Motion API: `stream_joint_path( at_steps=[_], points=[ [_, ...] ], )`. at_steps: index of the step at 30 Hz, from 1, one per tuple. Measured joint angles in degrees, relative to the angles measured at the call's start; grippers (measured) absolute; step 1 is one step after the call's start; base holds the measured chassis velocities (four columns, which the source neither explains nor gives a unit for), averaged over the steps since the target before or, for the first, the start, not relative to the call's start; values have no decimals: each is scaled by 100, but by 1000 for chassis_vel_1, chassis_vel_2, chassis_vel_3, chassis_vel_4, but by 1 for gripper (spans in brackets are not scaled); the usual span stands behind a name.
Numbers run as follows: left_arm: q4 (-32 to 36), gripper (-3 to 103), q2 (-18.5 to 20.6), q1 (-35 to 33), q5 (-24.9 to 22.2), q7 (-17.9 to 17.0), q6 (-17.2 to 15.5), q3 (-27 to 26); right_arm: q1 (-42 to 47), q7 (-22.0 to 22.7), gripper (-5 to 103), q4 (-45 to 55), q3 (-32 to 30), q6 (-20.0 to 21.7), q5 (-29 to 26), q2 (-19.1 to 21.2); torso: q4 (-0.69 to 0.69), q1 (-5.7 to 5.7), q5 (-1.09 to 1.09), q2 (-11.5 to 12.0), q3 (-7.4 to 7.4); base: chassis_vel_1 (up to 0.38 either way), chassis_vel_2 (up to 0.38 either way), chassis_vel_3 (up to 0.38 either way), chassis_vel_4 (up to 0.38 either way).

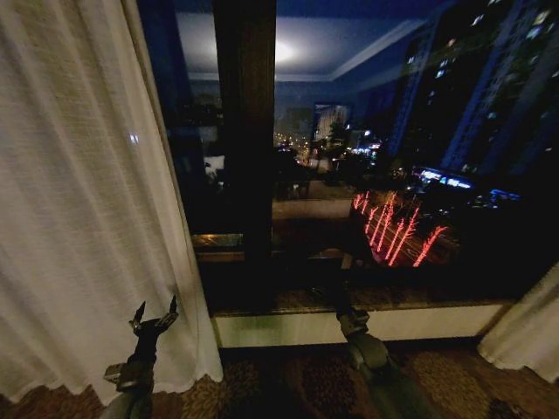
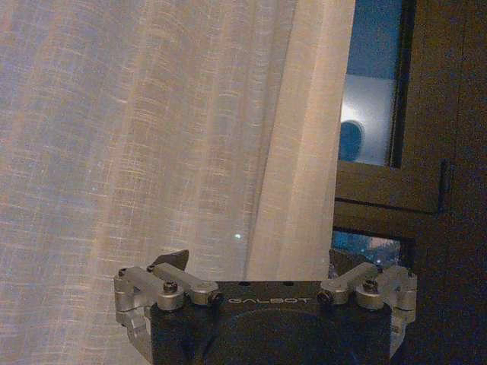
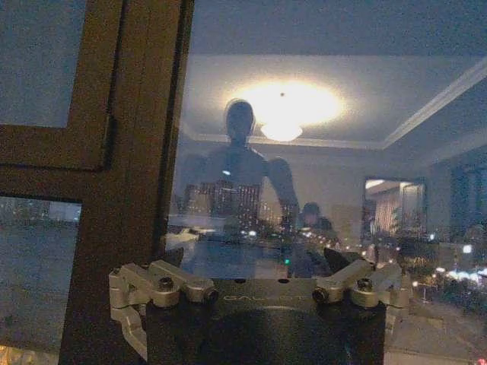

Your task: Open the curtains by pulling them apart, changing their state from closed to fully open.

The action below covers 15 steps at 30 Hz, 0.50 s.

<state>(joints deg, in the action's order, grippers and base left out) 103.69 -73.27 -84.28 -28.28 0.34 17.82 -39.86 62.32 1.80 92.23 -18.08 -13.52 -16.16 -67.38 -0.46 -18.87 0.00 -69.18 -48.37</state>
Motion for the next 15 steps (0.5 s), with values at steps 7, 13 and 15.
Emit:
stream_joint_path(
  at_steps=[7, 13, 15],
  points=[
    [0, 100, 0, 0, 0, 0, 0, 0, 0, 0, 100, 0, 0, 0, 0, 1, 0, -1, 0, 0, 0, 0, 0, 0, 0],
    [0, 100, 0, 0, 0, 0, 0, 0, 0, 0, 100, 0, 0, 0, 0, 0, 0, 0, -1, 0, 0, 0, 0, 0, 0],
    [0, 100, 0, 0, 0, 0, 0, 0, 0, 0, 100, 0, 0, 0, 0, 0, 0, -1, -1, 0, 0, 0, 0, 0, 0]
  ],
)
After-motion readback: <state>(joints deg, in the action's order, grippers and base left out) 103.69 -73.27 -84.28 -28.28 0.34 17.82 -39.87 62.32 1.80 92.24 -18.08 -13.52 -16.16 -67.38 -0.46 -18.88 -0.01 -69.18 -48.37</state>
